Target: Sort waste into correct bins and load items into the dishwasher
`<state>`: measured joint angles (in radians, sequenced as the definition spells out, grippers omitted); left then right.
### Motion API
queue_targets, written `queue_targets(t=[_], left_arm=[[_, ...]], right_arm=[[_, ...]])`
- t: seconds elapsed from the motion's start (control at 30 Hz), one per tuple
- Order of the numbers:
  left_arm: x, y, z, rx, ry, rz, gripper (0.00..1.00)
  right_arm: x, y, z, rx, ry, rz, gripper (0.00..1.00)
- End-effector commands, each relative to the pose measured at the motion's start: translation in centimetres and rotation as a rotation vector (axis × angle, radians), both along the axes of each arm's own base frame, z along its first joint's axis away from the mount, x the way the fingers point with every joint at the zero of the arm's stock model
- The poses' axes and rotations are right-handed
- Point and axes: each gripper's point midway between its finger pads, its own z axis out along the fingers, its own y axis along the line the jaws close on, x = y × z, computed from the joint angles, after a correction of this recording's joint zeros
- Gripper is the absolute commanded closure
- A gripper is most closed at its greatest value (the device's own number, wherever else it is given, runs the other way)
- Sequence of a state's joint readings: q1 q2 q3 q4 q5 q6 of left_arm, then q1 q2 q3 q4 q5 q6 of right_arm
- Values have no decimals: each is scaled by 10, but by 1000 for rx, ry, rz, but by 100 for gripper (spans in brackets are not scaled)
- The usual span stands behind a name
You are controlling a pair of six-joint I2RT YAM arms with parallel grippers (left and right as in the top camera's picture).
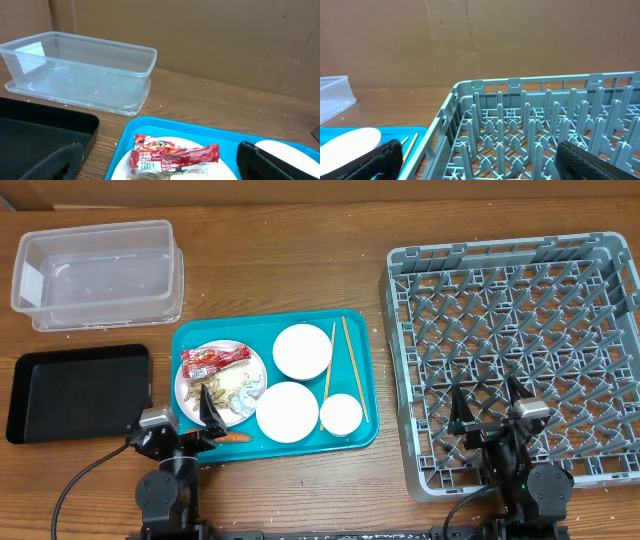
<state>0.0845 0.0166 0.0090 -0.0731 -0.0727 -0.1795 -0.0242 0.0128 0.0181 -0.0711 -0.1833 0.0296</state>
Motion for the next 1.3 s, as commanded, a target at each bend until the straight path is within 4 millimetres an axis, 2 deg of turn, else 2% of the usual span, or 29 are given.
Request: queue_targets(t=[0.0, 0.3, 0.5, 0.6, 0.77, 0.9, 1.03, 1.13, 1.27], left_arm=[[0, 0, 2, 20, -9, 4, 0], [0, 1, 2, 21, -9, 8, 0], [1, -8, 2, -20, -15, -40, 0], [0, -11, 8, -21, -19, -60, 0], [-5, -11, 32, -22, -10, -59, 0], [-5, -9, 49, -19, 80, -49, 0], [7, -19, 57, 53, 223, -125, 0], [27, -31, 65, 68, 358, -221, 0], [48, -29, 68, 74, 538, -244, 0]], right_arm=[[0, 1, -1, 1, -5, 6, 0], [0, -2, -2, 8, -3, -16, 0], [0, -3, 0, 217, 34, -23, 0], [-1, -3, 9, 282, 37, -23, 0], [-8, -7, 29, 281, 77, -50, 0], [-14, -17, 51, 279, 134, -117, 0], [-13, -18, 72, 275, 201, -137, 0], [-6, -20, 83, 269, 304, -162, 0], [0, -21, 73, 252, 493, -191, 0]])
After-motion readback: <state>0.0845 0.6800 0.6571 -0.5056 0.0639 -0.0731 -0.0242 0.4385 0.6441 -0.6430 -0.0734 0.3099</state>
